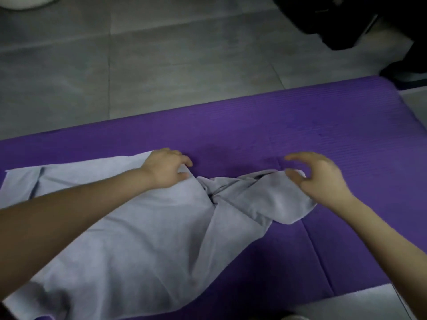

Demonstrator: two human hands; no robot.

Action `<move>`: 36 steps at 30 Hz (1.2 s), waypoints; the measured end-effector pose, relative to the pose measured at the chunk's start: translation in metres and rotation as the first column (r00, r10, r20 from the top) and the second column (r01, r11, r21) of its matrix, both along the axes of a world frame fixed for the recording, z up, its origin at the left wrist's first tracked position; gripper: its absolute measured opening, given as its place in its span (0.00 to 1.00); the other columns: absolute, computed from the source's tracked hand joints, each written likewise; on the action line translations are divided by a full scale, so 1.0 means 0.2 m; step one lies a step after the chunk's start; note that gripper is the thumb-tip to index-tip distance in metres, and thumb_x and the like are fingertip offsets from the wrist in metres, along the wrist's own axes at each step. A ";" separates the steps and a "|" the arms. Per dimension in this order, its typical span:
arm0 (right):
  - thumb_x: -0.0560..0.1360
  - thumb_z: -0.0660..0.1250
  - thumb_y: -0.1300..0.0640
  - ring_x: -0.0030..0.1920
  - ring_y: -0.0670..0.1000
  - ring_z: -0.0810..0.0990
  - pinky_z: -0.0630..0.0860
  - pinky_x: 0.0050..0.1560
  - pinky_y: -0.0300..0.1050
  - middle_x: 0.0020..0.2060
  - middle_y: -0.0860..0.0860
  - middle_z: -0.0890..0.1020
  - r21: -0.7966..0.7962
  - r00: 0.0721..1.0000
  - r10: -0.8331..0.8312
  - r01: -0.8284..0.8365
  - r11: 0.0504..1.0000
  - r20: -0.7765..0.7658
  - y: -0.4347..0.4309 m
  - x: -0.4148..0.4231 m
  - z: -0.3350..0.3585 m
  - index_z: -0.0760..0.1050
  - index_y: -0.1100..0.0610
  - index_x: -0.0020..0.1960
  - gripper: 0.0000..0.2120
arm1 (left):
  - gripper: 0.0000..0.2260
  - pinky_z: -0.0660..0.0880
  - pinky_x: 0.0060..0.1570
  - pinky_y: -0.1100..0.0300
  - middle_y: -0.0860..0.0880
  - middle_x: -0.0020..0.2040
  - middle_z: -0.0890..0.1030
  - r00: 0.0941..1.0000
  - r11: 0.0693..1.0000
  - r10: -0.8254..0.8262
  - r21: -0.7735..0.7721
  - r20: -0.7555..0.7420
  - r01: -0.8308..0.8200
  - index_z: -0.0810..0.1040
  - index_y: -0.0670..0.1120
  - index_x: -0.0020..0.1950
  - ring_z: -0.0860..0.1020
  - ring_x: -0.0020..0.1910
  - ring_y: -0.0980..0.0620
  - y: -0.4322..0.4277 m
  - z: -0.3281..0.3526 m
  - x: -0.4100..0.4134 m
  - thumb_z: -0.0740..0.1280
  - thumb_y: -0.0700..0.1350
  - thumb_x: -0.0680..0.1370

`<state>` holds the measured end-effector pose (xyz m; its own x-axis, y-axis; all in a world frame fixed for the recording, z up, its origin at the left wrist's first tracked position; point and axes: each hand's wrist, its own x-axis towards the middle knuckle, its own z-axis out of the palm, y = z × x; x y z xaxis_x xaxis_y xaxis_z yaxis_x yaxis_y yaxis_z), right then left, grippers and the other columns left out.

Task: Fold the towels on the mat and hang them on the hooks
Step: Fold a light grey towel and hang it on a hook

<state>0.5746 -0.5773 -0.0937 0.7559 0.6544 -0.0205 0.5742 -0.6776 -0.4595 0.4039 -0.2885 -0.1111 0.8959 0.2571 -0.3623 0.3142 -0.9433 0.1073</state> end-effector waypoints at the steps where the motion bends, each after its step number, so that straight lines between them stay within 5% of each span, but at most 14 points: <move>1: 0.72 0.70 0.52 0.59 0.55 0.77 0.68 0.61 0.47 0.58 0.51 0.80 -0.038 0.992 0.106 -0.109 0.993 -0.075 0.08 -0.02 -0.03 0.76 0.52 0.62 0.19 | 0.20 0.64 0.64 0.56 0.52 0.67 0.72 0.998 0.999 -0.039 -0.007 -0.051 0.039 0.70 0.55 0.68 0.69 0.65 0.48 -0.02 0.00 0.04 0.63 0.56 0.76; 4: 0.73 0.65 0.41 0.62 0.50 0.75 0.67 0.62 0.48 0.61 0.44 0.78 -0.277 0.927 0.315 -0.363 0.890 -0.203 0.22 -0.10 -0.14 0.68 0.43 0.68 0.24 | 0.24 0.61 0.68 0.54 0.55 0.69 0.70 0.964 0.989 -0.132 -0.099 -0.233 0.111 0.67 0.57 0.70 0.67 0.68 0.51 -0.07 -0.05 0.09 0.63 0.61 0.75; 7: 0.74 0.67 0.49 0.47 0.41 0.77 0.64 0.49 0.34 0.50 0.37 0.81 -0.241 0.901 0.430 -0.406 0.881 0.055 0.15 -0.15 -0.15 0.75 0.38 0.60 0.15 | 0.19 0.59 0.66 0.54 0.58 0.61 0.77 0.926 0.969 -0.246 -0.080 -0.285 0.232 0.70 0.63 0.65 0.71 0.63 0.53 -0.08 -0.09 0.04 0.63 0.62 0.74; 9: 0.72 0.69 0.55 0.43 0.39 0.70 0.62 0.43 0.30 0.45 0.39 0.79 -0.220 0.904 0.401 -0.425 0.878 -0.148 0.02 -0.17 -0.12 0.79 0.40 0.55 0.14 | 0.17 0.61 0.64 0.57 0.60 0.56 0.79 0.923 0.952 -0.303 -0.038 -0.237 0.303 0.72 0.65 0.63 0.73 0.58 0.55 -0.08 -0.07 -0.03 0.64 0.60 0.74; 11: 0.75 0.66 0.54 0.45 0.40 0.71 0.67 0.45 0.33 0.45 0.40 0.76 -0.248 0.717 0.405 -0.617 0.747 -0.567 -0.11 -0.18 -0.10 0.78 0.41 0.53 0.11 | 0.16 0.66 0.59 0.61 0.61 0.50 0.80 0.936 0.951 -0.292 -0.160 -0.199 0.263 0.74 0.67 0.60 0.74 0.53 0.60 -0.09 -0.02 -0.10 0.67 0.59 0.73; 13: 0.76 0.65 0.52 0.47 0.38 0.76 0.72 0.51 0.34 0.47 0.40 0.80 -0.190 0.538 0.387 -0.733 0.653 -0.749 -0.16 -0.16 -0.04 0.78 0.42 0.55 0.09 | 0.12 0.69 0.56 0.65 0.63 0.47 0.79 0.955 0.915 -0.205 -0.389 -0.215 0.109 0.78 0.67 0.54 0.75 0.50 0.64 -0.11 0.03 -0.15 0.70 0.57 0.71; 15: 0.77 0.65 0.55 0.46 0.36 0.79 0.73 0.50 0.30 0.46 0.40 0.82 -0.134 0.586 0.378 -0.648 0.750 -0.717 -0.12 -0.11 -0.02 0.79 0.46 0.58 0.11 | 0.07 0.71 0.54 0.67 0.64 0.46 0.80 0.964 0.881 -0.120 -0.473 -0.239 -0.008 0.81 0.63 0.49 0.76 0.48 0.66 -0.09 0.05 -0.18 0.69 0.57 0.72; 18: 0.76 0.67 0.53 0.36 0.34 0.78 0.74 0.39 0.29 0.40 0.41 0.81 -0.053 0.743 0.209 -0.311 0.949 -0.636 0.01 -0.04 -0.12 0.79 0.52 0.57 0.10 | 0.13 0.71 0.50 0.68 0.61 0.45 0.79 0.976 0.946 -0.045 -0.323 -0.211 -0.026 0.80 0.57 0.50 0.76 0.47 0.64 -0.07 0.01 -0.17 0.62 0.62 0.74; 20: 0.75 0.67 0.48 0.42 0.38 0.79 0.75 0.44 0.32 0.47 0.45 0.82 -0.133 0.766 0.171 -0.317 0.939 -0.619 0.09 -0.03 -0.17 0.78 0.54 0.59 0.15 | 0.26 0.70 0.56 0.61 0.58 0.50 0.80 0.991 0.977 -0.024 -0.213 -0.130 -0.005 0.79 0.57 0.54 0.75 0.52 0.58 -0.08 -0.04 -0.15 0.54 0.71 0.69; 22: 0.73 0.68 0.44 0.54 0.45 0.78 0.73 0.57 0.41 0.54 0.45 0.80 -0.278 0.790 0.203 -0.425 0.862 -0.578 0.13 -0.02 -0.23 0.77 0.53 0.60 0.20 | 0.34 0.69 0.59 0.59 0.57 0.57 0.79 0.996 0.960 0.057 -0.272 -0.070 -0.074 0.76 0.57 0.61 0.74 0.54 0.56 -0.12 -0.09 -0.11 0.51 0.74 0.65; 25: 0.69 0.72 0.44 0.52 0.43 0.78 0.74 0.55 0.44 0.46 0.38 0.79 -0.396 0.810 0.218 -0.477 0.785 -0.544 0.12 -0.04 -0.25 0.79 0.46 0.54 0.15 | 0.25 0.66 0.60 0.63 0.58 0.63 0.76 0.989 0.928 0.044 -0.360 -0.141 -0.093 0.71 0.56 0.67 0.74 0.57 0.58 -0.23 -0.14 -0.05 0.61 0.65 0.73; 28: 0.69 0.71 0.43 0.42 0.38 0.77 0.71 0.47 0.40 0.37 0.37 0.81 -0.418 0.849 0.242 -0.455 0.787 -0.469 0.07 -0.05 -0.23 0.80 0.42 0.43 0.05 | 0.17 0.69 0.60 0.59 0.58 0.55 0.80 0.978 0.941 -0.031 -0.337 -0.206 -0.041 0.76 0.56 0.61 0.76 0.53 0.60 -0.31 -0.18 -0.01 0.65 0.59 0.75; 32: 0.69 0.73 0.48 0.37 0.42 0.79 0.75 0.43 0.39 0.33 0.41 0.82 -0.301 0.878 0.165 -0.323 0.897 -0.450 -0.06 0.05 -0.03 0.77 0.42 0.35 0.06 | 0.10 0.72 0.51 0.59 0.56 0.47 0.81 0.995 0.903 -0.005 -0.428 -0.103 -0.040 0.80 0.52 0.52 0.77 0.47 0.57 -0.32 -0.08 0.13 0.69 0.54 0.74; 36: 0.68 0.75 0.57 0.33 0.47 0.77 0.72 0.36 0.33 0.32 0.54 0.83 -0.048 0.908 0.002 -0.024 0.999 -0.418 -0.10 0.32 0.20 0.82 0.55 0.37 0.04 | 0.10 0.71 0.48 0.58 0.54 0.45 0.80 0.986 0.894 0.058 -0.448 0.155 0.018 0.80 0.50 0.51 0.76 0.46 0.55 -0.27 0.14 0.47 0.71 0.51 0.72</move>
<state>0.6393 -0.5971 -0.0538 0.6625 0.6536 -0.3660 0.3461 -0.7004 -0.6242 0.4982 -0.3433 -0.0837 0.9476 0.1209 -0.2957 0.2757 -0.7770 0.5659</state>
